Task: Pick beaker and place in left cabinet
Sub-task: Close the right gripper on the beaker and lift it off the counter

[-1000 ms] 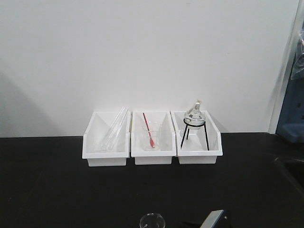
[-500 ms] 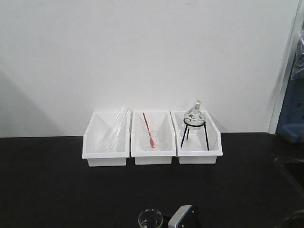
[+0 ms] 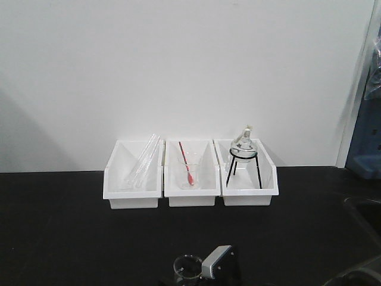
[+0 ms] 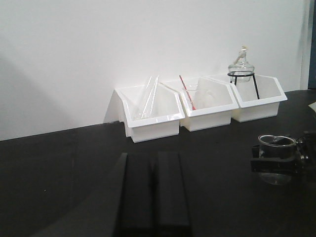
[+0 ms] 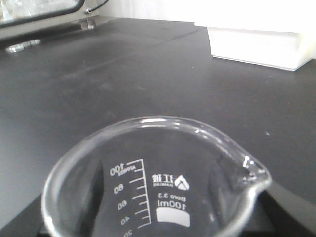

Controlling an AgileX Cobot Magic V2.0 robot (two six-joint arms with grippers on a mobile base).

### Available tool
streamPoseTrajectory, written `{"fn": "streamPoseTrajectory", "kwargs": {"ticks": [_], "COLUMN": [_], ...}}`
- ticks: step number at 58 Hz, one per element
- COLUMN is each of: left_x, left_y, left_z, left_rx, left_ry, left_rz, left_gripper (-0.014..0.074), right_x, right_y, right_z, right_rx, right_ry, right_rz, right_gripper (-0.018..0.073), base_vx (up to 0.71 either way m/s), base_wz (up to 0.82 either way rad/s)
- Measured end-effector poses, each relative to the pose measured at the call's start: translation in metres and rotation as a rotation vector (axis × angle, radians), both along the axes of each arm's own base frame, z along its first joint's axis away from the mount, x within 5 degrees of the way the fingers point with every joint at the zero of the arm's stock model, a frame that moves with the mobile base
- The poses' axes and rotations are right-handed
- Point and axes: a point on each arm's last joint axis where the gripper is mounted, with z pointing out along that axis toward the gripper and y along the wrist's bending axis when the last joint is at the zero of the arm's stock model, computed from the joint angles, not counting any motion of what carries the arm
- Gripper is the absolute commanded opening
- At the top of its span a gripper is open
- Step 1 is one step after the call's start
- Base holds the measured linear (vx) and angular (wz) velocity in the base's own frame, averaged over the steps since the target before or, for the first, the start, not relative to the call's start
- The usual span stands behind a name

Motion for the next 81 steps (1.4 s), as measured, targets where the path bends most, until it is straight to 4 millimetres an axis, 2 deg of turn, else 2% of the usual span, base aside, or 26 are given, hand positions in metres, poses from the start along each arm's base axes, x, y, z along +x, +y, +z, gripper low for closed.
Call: {"fn": "streamPoseTrajectory", "kwargs": {"ticks": [5,9,13,24,26,27,35,42,48,56,69,81], "left_x": [0.000,0.000,0.000,0.000,0.000,0.000,0.000,0.000,0.000,0.000,0.000,0.000], "left_y": [0.000,0.000,0.000,0.000,0.000,0.000,0.000,0.000,0.000,0.000,0.000,0.000], "left_z": [0.000,0.000,0.000,0.000,0.000,0.000,0.000,0.000,0.000,0.000,0.000,0.000], "left_rx": [0.000,0.000,0.000,0.000,0.000,0.000,0.000,0.000,0.000,0.000,0.000,0.000], "left_ry": [0.000,0.000,0.000,0.000,0.000,0.000,0.000,0.000,0.000,0.000,0.000,0.000], "left_rz": [0.000,0.000,0.000,0.000,0.000,0.000,0.000,0.000,0.000,0.000,0.000,0.000], "left_gripper": [0.0001,0.0001,0.0001,0.0001,0.0001,0.0001,0.0001,0.0001,0.0001,0.0001,0.0001,0.0001], "right_x": [0.000,0.000,-0.001,-0.015,-0.021,-0.045,-0.084,-0.127,-0.158,-0.186,-0.211,-0.218], "right_y": [0.001,0.002,0.001,-0.016,-0.021,-0.043,-0.069,-0.090,-0.106,-0.127,-0.143,-0.147], "right_z": [0.018,0.039,0.065,0.156,0.173,0.224,0.264,0.278,0.276,0.266,0.255,0.254], "right_rx": [0.021,0.011,-0.009,-0.099,-0.117,-0.152,-0.136,-0.122,-0.116,-0.098,-0.096,-0.089], "right_ry": [0.030,0.038,0.048,0.059,0.057,0.043,-0.008,-0.056,-0.079,-0.084,-0.115,-0.132], "right_rz": [0.012,0.020,0.011,-0.093,-0.124,-0.246,-0.337,-0.365,-0.398,-0.488,-0.550,-0.557], "right_gripper": [-0.0006,-0.0005,-0.0004,-0.0004,-0.0004,-0.0004,-0.0004,-0.0004,-0.0004,-0.0004,-0.0004,-0.0004], "base_vx": [0.00,0.00,0.00,0.00,0.00,0.00,0.00,0.00,0.00,0.00,0.00,0.00], "base_wz": [0.00,0.00,0.00,0.00,0.00,0.00,0.00,0.00,0.00,0.00,0.00,0.00]}}
